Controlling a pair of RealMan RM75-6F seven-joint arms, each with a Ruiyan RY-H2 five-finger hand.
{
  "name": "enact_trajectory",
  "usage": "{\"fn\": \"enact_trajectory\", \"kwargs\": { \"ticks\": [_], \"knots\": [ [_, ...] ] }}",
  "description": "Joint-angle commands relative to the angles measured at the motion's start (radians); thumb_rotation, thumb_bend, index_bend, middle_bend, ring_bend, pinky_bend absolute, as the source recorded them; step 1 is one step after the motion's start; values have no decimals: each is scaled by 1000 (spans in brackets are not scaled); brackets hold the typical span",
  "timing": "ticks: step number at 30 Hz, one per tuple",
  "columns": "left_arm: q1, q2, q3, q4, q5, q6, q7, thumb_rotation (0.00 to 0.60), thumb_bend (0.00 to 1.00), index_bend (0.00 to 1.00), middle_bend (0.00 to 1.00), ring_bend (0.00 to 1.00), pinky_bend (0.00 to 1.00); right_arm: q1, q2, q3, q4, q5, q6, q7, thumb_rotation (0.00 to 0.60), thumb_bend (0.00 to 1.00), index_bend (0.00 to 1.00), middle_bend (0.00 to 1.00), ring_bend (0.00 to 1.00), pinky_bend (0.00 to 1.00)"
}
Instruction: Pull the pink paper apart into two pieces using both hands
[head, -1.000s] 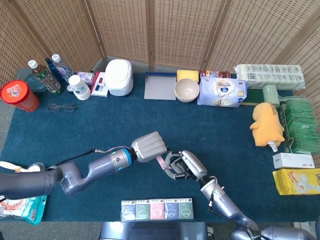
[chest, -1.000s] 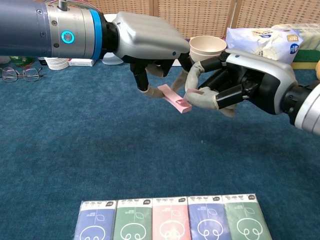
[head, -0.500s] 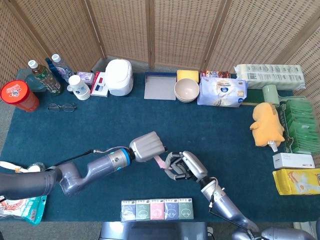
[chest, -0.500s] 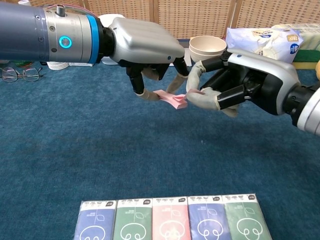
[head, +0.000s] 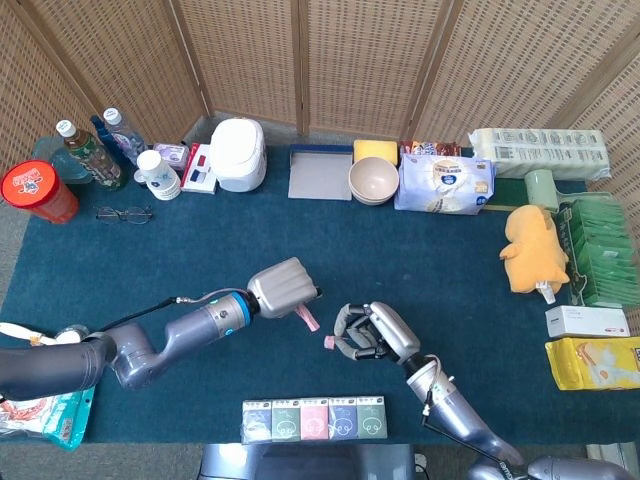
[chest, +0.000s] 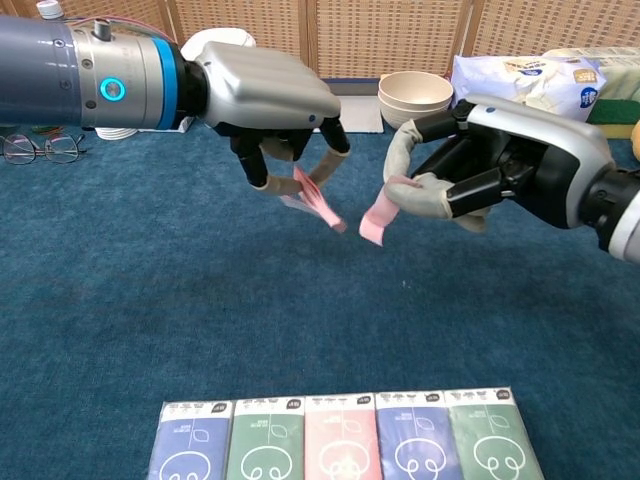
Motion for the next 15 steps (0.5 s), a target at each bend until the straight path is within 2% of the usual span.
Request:
{"fn": "enact_trajectory", "kwargs": {
  "ticks": [1, 6, 12, 15],
  "knots": [
    [6, 5, 4, 7, 1, 5, -1, 600, 385, 639, 1000, 961, 985, -1, 5, -1, -1, 0, -1, 1, 600, 413, 744, 982, 927, 845],
    [33, 15, 11, 30, -9, 26, -15, 600, 385, 639, 1000, 961, 985, -2, 23, 0, 5, 7, -10, 6, 600, 413, 699, 966, 907, 842],
    [57, 1, 9, 68, -30, 50, -8, 600, 385, 631, 995, 936, 985, 5, 59, 7, 21, 23, -39, 21, 600, 414, 461, 828, 770, 774],
    [62, -3, 7, 72, -50, 48, 9, 600, 377, 574, 949, 892, 983, 6, 74, 9, 28, 33, -50, 25, 600, 415, 354, 721, 660, 716]
  ]
}}
